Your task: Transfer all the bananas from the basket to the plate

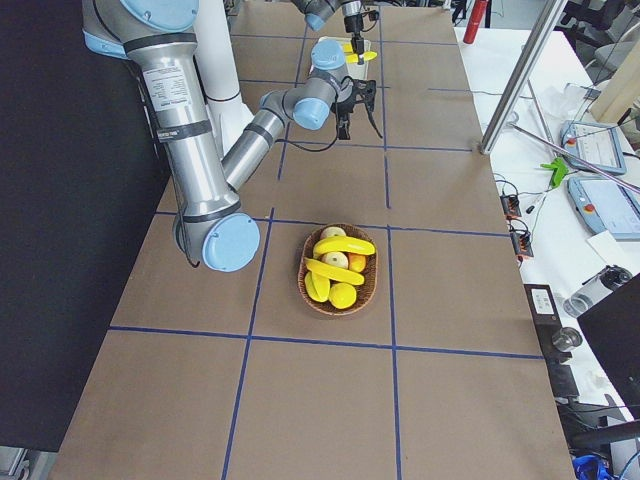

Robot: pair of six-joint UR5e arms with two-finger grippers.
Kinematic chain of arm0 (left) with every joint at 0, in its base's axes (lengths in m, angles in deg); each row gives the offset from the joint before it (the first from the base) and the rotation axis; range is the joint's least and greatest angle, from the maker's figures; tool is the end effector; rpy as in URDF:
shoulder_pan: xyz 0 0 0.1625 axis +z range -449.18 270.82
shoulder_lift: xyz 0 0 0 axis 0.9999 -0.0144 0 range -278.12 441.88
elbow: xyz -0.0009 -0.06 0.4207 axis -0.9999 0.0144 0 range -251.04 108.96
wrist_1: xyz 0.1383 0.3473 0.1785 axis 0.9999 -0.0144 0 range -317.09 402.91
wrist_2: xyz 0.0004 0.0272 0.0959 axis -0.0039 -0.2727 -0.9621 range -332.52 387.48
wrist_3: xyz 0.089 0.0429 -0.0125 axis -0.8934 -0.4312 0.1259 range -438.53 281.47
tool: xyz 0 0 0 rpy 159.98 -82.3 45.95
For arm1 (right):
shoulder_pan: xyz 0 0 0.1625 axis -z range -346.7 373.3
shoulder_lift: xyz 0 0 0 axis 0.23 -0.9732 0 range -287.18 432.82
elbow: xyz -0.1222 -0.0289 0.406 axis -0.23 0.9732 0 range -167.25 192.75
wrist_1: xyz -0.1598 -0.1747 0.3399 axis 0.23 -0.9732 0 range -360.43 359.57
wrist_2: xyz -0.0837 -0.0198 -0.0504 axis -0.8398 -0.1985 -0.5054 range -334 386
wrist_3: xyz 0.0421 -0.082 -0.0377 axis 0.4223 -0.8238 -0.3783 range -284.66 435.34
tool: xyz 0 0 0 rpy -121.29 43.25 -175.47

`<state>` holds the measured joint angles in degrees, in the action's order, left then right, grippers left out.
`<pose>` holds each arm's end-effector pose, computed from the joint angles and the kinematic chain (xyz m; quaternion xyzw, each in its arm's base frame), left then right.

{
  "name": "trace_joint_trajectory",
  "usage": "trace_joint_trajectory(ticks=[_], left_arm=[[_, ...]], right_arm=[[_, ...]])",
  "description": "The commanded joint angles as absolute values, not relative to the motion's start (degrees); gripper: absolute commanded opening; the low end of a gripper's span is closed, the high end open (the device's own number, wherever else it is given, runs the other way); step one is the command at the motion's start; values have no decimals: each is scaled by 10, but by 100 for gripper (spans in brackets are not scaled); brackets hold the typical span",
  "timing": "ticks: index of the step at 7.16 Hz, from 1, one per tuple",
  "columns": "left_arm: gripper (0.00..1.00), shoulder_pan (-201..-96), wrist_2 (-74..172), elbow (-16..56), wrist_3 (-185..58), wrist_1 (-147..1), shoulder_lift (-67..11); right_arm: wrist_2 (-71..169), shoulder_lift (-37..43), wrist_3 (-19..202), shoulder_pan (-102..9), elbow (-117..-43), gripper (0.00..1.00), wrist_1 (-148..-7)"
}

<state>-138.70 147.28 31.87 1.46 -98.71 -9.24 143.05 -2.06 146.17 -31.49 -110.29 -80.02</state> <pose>0.2665 -0.4413 0.4370 0.0725 0.5619 -0.1434 0.8114 -0.2930 -0.4149 0.2418 0.0788 -0.5114 0.0765 0.8523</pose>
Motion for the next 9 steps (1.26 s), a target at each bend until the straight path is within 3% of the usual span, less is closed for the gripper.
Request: trace_joint_trajectory(ticks=[1,5,6,7,9], left_arm=[[0,-1409,1469,321,-126,-988,26],[0,-1407,1436,282,-159,-988,39],[31,-1408,1436,270,-180,-987,37],[99,-1406,1436,261,-180,-988,33],[100,-1407,1443,264,-179,-991,33]], right_arm=[[1432,-93,1375,-329,-1119,100,-809],[1429,-110,1363,-335,-1114,100,-809],[1430,-110,1363,-335,-1114,100,-809],[1431,-110,1363,-336,-1114,100,-809],[1433,-122,1362,-348,-1114,100,-809]])
